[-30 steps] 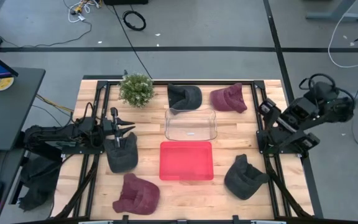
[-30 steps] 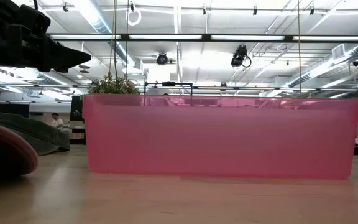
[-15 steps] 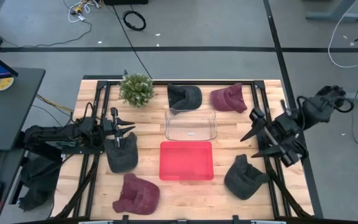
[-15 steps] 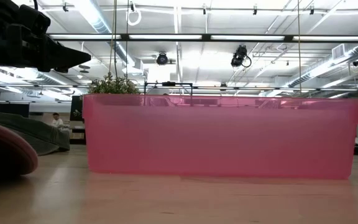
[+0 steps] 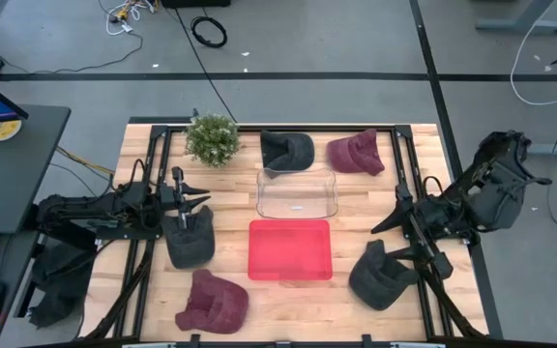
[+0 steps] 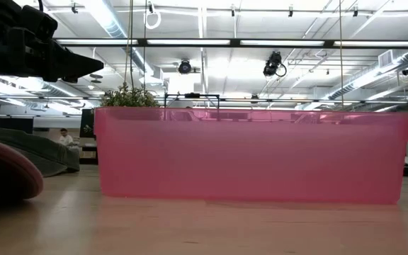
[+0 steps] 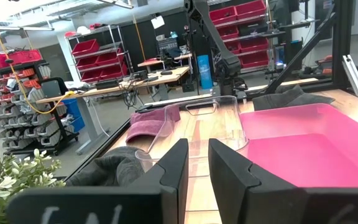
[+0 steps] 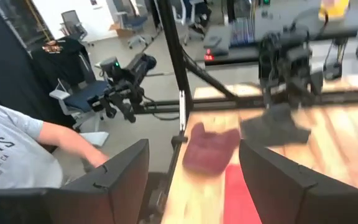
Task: Pick & Place hat
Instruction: Put the bottom right black cap into the transparent bin
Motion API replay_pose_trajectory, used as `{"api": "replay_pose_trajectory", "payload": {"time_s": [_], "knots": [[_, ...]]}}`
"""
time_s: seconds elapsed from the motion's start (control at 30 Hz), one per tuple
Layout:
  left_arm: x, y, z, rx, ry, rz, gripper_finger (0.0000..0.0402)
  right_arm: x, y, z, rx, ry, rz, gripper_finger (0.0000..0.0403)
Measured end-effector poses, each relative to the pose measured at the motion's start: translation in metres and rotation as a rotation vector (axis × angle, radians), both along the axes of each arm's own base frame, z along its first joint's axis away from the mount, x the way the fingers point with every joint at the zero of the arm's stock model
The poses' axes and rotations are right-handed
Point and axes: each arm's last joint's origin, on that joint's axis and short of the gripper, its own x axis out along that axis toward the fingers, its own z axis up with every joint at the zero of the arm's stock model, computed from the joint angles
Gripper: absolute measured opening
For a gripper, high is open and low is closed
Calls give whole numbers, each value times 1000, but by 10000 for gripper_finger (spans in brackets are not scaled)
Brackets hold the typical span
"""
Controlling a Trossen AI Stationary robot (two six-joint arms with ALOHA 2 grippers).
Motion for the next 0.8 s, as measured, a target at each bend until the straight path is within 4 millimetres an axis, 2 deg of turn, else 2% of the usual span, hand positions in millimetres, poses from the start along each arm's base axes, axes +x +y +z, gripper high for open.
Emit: {"api": "replay_pose_trajectory", "payload": {"time_s": [0.5, 0.8], "knots": [[0, 0, 0, 0, 0, 0, 67, -7, -8, -26, 64, 275, -181, 252], [0, 0, 0, 0, 1, 0, 67, 2, 1, -52, 95, 495, -347, 252]]}}
